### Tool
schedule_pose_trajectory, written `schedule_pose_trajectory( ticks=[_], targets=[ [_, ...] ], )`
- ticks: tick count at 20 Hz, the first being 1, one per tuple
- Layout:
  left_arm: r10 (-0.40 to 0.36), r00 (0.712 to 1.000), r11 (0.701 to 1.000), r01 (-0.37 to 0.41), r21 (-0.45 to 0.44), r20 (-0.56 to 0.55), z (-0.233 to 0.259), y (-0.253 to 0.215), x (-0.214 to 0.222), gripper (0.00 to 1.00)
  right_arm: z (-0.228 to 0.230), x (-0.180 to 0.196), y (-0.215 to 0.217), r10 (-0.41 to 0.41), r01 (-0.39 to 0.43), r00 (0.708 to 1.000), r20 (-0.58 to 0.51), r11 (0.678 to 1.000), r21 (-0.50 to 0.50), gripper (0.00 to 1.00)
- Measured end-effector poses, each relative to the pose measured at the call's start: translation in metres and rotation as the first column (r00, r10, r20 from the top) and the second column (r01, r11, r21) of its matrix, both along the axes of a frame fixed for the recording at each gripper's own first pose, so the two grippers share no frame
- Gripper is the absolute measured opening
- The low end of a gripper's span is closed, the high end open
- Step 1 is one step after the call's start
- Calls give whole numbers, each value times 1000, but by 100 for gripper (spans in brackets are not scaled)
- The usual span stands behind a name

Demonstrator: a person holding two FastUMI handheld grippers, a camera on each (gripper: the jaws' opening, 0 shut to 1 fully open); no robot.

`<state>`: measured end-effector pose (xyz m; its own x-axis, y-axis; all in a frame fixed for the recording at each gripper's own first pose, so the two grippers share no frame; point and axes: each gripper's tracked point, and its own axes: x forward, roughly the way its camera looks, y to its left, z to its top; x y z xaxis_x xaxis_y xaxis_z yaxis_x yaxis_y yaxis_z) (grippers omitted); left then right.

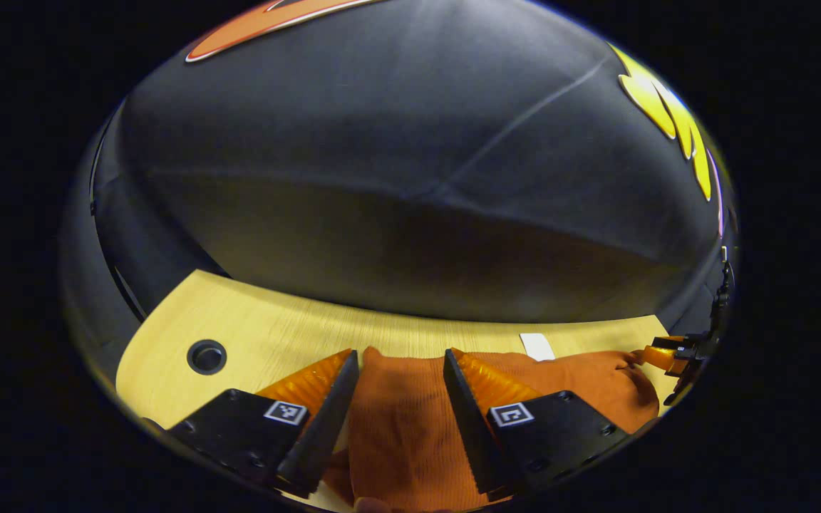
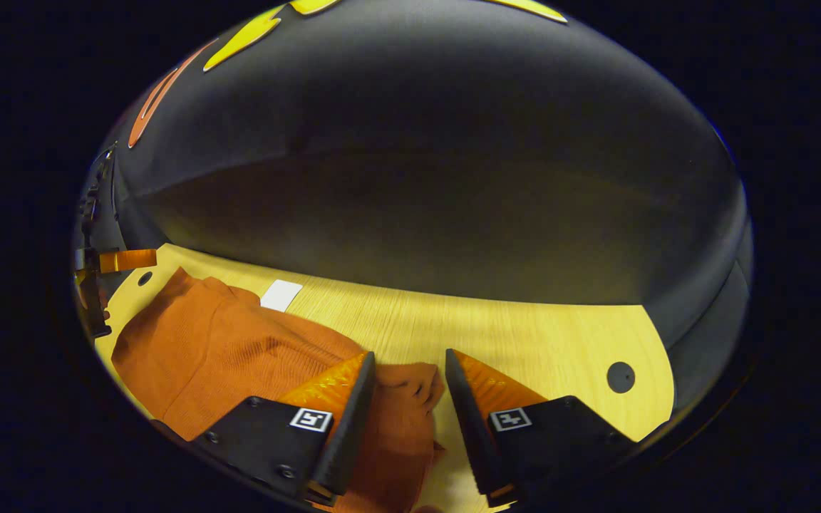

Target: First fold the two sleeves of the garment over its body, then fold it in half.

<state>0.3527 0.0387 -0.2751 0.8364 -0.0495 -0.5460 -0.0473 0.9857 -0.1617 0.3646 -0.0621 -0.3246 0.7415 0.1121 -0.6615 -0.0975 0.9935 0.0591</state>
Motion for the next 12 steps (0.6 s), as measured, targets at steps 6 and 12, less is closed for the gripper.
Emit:
schedule_pose_trajectory(
  ticks=[6,12],
  targets=[
    [42,993,999,-38,-33,113,70,5,-33,86,68,-12,-27,-73,72,987,140,997,12,90],
    [41,951,997,-59,49,306,197,-11,-98,89,202,-74,-15,-17,9,940,340,1000,24,96]
  ],
)
